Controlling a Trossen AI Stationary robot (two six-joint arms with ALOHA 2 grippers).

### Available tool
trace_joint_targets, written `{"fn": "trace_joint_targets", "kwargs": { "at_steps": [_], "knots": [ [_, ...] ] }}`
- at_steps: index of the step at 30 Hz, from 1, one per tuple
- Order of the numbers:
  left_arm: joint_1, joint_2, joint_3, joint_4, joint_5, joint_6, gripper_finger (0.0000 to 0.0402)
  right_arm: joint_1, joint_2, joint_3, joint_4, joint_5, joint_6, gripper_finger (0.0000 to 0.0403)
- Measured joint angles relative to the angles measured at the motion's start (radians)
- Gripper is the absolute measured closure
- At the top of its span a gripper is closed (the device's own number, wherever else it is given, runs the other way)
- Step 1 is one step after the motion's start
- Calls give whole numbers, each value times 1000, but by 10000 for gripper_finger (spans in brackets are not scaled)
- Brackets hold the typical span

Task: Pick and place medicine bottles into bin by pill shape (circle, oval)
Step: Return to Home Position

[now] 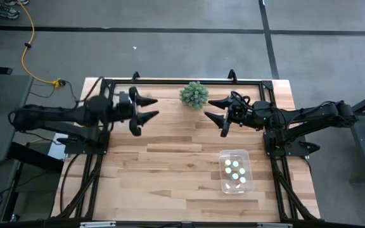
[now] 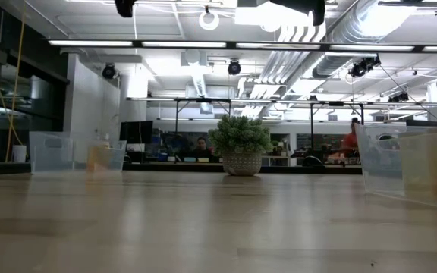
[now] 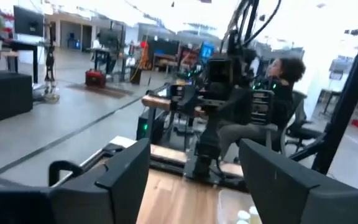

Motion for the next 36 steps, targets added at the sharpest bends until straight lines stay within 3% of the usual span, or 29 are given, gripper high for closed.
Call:
{"fn": "trace_joint_targets", "kwargs": {
  "at_steps": [6, 15, 20, 24, 28, 36],
  "knots": [
    [-96, -2, -49, 111, -131, 79, 193, 0, 0, 0, 22, -2, 0, 151],
    [-94, -8, -49, 96, -117, 86, 234, 3, 0, 0, 44, -8, 0, 151],
    [-95, -8, -49, 94, -111, 44, 292, 4, -1, 0, 44, -35, 10, 158],
    [-95, -21, -49, 68, -94, 34, 379, 4, -16, 0, 14, -104, 75, 233],
    [-105, -50, -69, 45, -65, 10, 393, 3, -58, 0, -59, -201, 145, 374],
    [-176, -207, -242, 95, -137, -19, 401, 3, -147, 0, -64, -219, 175, 398]
  ]
}}
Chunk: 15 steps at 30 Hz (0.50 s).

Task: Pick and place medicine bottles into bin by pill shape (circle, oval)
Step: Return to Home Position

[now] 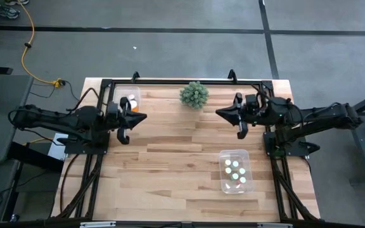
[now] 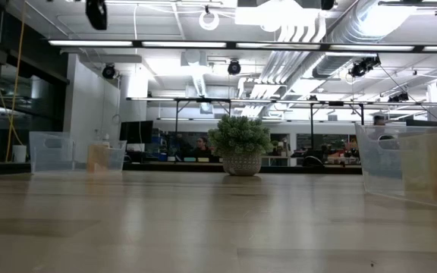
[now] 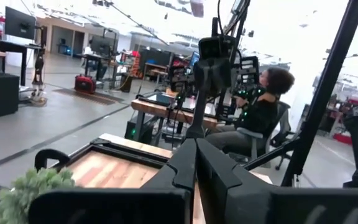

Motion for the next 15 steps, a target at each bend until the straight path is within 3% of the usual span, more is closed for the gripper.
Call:
{"fn": "trace_joint_targets", "kwargs": {
  "at_steps": [10, 15],
  "knots": [
    [-24, -277, -266, 39, 19, -56, 402, 0, -6, 0, -34, -8, -163, 402],
    [-24, -415, -371, 31, 37, -103, 401, 0, -5, 0, -43, -8, -87, 402]
  ]
}}
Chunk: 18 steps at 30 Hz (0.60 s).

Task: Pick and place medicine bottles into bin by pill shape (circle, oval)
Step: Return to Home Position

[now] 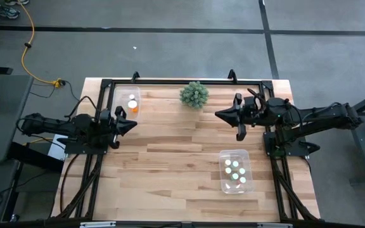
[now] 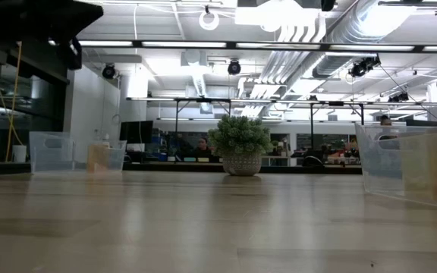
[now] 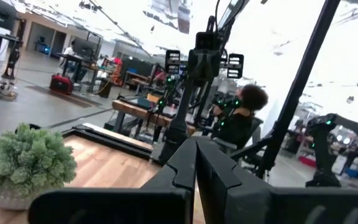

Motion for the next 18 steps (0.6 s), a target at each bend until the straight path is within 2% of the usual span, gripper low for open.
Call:
{"fn": "trace_joint_targets", "kwargs": {
  "at_steps": [7, 13, 15, 18],
  "knots": [
    [0, -136, -90, -30, -1, -44, 401, 0, 0, 0, -3, 0, 26, 402],
    [1, -185, -96, -192, 12, -75, 401, 0, 0, 0, -3, -5, 51, 403],
    [1, -199, -96, -215, 67, -35, 401, 0, 0, 0, -4, -22, 52, 403],
    [4, -225, -95, -318, 208, 24, 401, 0, -2, 0, -6, -73, 52, 403]
  ]
}}
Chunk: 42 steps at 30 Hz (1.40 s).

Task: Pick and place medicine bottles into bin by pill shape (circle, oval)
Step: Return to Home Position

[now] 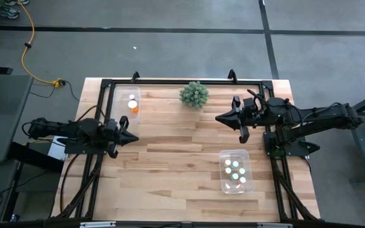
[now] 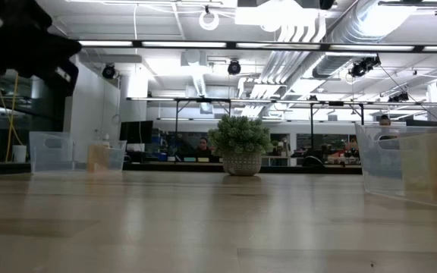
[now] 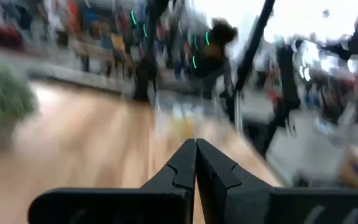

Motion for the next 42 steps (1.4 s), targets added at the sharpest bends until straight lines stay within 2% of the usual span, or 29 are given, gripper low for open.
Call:
{"fn": "trace_joint_targets", "kwargs": {
  "at_steps": [2, 6, 9, 12, 17, 22, 28, 34, 40, 42],
  "knots": [
    [5, -1, 2, -30, 19, -4, 401, 0, -6, 0, -2, -45, 0, 403],
    [25, -6, 3, -31, -27, -34, 401, 0, -39, 0, -38, -118, 11, 403],
    [37, 8, 3, -34, -30, -42, 401, 0, -108, 0, -157, -177, 10, 403],
    [39, 10, 3, -33, -30, -43, 401, 4, -217, -13, -307, -188, 7, 403],
    [39, 10, 3, -34, -30, -42, 401, 8, -472, -130, -389, -148, 0, 403],
    [39, 10, 3, -34, -30, -43, 400, 8, -683, -265, -347, -107, -8, 403],
    [39, 10, 3, -34, -29, -40, 399, 8, -815, -407, -293, -83, -60, 403],
    [39, 10, 3, -33, -29, -42, 398, 8, -887, -563, -179, -42, -61, 403],
    [39, 10, 3, -33, -29, -40, 398, 8, -885, -737, 61, -31, -56, 403],
    [39, 11, 4, -33, -29, -42, 398, 8, -883, -757, 70, -29, -66, 403]
  ]
}}
